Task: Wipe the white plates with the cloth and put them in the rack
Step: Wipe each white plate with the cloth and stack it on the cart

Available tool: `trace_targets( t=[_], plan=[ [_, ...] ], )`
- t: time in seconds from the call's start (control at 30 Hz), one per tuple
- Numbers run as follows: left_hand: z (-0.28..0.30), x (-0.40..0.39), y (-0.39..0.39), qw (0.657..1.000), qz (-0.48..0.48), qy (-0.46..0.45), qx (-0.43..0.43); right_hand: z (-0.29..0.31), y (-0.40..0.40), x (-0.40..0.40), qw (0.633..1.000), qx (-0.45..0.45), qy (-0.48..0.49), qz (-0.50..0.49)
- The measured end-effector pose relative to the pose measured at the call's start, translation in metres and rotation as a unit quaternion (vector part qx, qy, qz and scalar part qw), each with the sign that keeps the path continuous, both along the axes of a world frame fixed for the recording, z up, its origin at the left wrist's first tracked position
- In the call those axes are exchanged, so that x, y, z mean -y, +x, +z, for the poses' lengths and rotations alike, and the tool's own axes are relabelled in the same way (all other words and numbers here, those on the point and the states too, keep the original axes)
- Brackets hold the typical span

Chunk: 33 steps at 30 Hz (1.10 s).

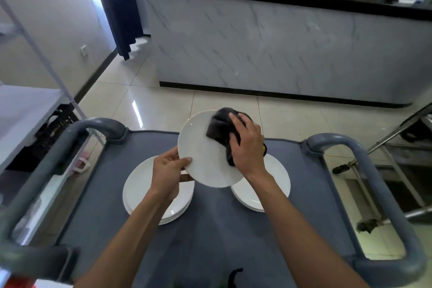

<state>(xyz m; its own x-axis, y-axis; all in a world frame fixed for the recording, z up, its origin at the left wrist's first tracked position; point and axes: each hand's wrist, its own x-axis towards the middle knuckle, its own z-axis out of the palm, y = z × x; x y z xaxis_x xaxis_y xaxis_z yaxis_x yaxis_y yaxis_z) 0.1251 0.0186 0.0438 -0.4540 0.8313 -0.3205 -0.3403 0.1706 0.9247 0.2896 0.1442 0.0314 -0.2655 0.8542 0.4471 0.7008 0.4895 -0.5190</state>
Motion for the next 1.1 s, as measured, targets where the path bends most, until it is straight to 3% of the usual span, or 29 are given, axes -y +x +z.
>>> trace_targets(
  t=[0.3,0.63,1.1],
  plan=[
    [0.013,-0.018,0.023,0.998,0.063,0.014,0.001,-0.026,0.007,0.044,0.998,-0.018,-0.059,-0.032],
    [0.017,-0.014,0.035,0.994,0.095,0.027,-0.039,-0.03,0.01,0.086,0.997,-0.047,-0.052,0.044],
    [0.026,-0.01,0.063,0.993,0.108,0.035,-0.022,-0.023,0.061,0.054,0.996,-0.068,-0.057,0.003]
  ],
)
